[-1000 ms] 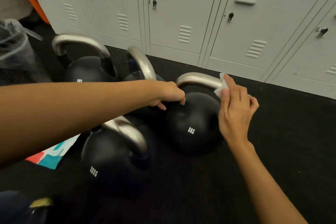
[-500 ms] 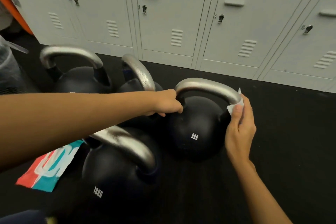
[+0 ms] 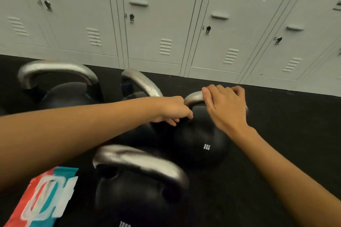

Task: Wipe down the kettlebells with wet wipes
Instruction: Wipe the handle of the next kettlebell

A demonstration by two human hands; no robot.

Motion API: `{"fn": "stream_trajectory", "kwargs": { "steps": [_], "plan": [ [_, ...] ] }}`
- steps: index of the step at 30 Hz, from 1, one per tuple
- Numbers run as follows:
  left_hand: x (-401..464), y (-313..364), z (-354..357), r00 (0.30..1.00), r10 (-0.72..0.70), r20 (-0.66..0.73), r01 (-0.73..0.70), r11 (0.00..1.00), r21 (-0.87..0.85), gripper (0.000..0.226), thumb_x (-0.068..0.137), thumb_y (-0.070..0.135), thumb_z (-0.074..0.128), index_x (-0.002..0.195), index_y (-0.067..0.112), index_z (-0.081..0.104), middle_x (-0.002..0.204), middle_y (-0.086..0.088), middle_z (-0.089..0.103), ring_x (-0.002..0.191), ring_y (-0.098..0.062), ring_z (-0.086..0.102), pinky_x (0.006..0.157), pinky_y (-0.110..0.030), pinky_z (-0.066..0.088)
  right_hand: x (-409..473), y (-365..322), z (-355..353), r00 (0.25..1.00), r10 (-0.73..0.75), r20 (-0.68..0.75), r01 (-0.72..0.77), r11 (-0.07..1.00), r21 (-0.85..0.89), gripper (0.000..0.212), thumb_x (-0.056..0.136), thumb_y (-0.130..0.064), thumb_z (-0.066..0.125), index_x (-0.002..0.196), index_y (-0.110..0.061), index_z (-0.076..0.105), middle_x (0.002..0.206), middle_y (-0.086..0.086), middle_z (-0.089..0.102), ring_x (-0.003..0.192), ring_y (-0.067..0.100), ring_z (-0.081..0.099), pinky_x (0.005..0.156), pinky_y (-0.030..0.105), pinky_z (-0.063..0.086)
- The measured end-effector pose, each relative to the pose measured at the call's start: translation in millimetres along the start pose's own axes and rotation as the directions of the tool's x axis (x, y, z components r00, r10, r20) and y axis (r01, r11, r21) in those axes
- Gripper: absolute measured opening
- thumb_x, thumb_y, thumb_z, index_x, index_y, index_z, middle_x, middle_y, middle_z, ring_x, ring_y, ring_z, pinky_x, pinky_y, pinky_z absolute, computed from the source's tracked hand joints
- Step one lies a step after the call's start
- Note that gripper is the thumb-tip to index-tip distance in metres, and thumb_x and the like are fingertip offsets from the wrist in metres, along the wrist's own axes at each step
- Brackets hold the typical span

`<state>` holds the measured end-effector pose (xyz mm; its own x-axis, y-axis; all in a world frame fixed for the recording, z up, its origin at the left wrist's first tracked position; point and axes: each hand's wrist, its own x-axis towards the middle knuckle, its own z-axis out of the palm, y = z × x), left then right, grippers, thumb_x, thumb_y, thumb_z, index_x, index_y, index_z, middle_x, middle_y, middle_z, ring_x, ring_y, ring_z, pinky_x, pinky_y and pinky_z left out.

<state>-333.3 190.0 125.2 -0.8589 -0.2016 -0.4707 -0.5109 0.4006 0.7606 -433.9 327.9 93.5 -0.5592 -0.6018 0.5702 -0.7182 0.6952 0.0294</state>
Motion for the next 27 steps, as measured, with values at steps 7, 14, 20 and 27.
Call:
{"fn": "stream_trajectory", "kwargs": {
  "steps": [7,14,20,27],
  "plan": [
    [-28.0,13.1,-44.7,0.973,0.088,0.212,-0.168,0.902,0.397,0.023,0.098,0.028,0.052,0.093,0.007,0.048,0.098,-0.015,0.058,0.081,-0.026,0.065,0.066,-0.031,0.058,23.8,-25.0,-10.0,0.920,-0.298,0.256,0.308,0.951,0.001,0.053,0.101,-0.042,0.026,0.099,-0.013,0.069,0.084,0.008,0.069,0.075,0.035,0.065,0.071,0.040,0.043],
    [-40.3,-29.9,-132.2,0.924,0.364,-0.116,-0.313,0.896,0.314,0.025,0.097,0.028,0.051,0.098,0.007,0.064,0.087,-0.005,0.068,0.069,-0.021,0.064,0.051,-0.024,0.054,50.3,-65.6,-19.8,0.837,-0.075,0.542,-0.094,0.956,0.278,0.039,0.103,-0.045,0.034,0.113,-0.023,0.065,0.094,0.003,0.068,0.094,0.030,0.059,0.088,0.044,0.047],
    [-17.3,-77.3,-157.1,0.694,0.310,-0.650,-0.440,0.897,-0.043,0.016,0.094,0.019,0.050,0.105,0.022,0.061,0.089,0.010,0.056,0.088,-0.010,0.056,0.086,-0.038,0.053,55.2,-100.5,-15.4,0.888,0.160,0.431,-0.391,0.756,0.525,0.043,0.105,-0.039,0.037,0.094,-0.006,0.063,0.084,0.012,0.063,0.078,0.023,0.053,0.069,0.032,0.038],
    [1.6,-113.8,-116.5,0.686,0.114,-0.719,-0.395,0.888,-0.235,0.027,0.097,0.022,0.046,0.124,0.017,0.047,0.122,-0.004,0.051,0.107,-0.014,0.050,0.090,-0.022,0.037,0.3,-113.9,7.5,0.805,0.304,0.510,-0.584,0.250,0.772,0.035,0.105,-0.036,0.041,0.113,-0.020,0.071,0.109,0.003,0.073,0.109,0.022,0.065,0.102,0.039,0.048]
  ]
}}
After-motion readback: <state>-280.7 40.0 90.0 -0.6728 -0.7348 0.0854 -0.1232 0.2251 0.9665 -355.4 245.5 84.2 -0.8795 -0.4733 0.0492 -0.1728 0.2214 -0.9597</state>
